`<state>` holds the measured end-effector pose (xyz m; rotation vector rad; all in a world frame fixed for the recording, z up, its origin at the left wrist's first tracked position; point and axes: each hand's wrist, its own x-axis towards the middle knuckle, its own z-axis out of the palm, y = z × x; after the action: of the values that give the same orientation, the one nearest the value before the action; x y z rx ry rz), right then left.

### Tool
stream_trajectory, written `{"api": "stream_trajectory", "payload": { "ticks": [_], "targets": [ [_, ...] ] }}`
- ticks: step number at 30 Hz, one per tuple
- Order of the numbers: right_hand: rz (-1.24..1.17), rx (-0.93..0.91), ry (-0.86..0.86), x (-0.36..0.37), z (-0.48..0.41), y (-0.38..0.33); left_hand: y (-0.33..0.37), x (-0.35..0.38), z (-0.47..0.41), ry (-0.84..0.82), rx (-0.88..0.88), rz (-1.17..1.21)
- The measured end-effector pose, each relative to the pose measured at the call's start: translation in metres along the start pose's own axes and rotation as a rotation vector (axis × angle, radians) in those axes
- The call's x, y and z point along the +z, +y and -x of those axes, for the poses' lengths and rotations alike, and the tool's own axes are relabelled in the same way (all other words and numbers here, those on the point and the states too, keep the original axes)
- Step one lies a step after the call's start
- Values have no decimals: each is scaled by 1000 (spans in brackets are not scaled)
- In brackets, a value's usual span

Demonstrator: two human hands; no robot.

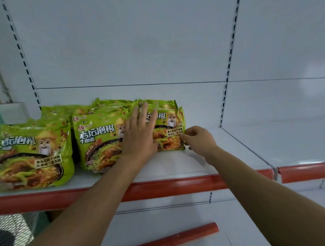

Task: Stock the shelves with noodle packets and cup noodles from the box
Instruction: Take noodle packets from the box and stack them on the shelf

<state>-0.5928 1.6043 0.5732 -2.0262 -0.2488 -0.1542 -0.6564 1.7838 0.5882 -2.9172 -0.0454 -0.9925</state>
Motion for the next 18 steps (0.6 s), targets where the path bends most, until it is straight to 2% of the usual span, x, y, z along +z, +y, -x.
{"api": "stream_trajectory", "payload": {
  "ticks": [3,6,15,18],
  "targets": [
    [22,17,-11,-4,-2,0,0,2,1,-24,39,-32],
    [29,16,1,-13,1,-2,5,-1,2,30,79,-17],
    [232,-28,44,-79,36,-2,65,-26,18,67,56,311],
    [297,-24,78,-109,53,7,96,-39,26,-12,-65,509]
  ]
}}
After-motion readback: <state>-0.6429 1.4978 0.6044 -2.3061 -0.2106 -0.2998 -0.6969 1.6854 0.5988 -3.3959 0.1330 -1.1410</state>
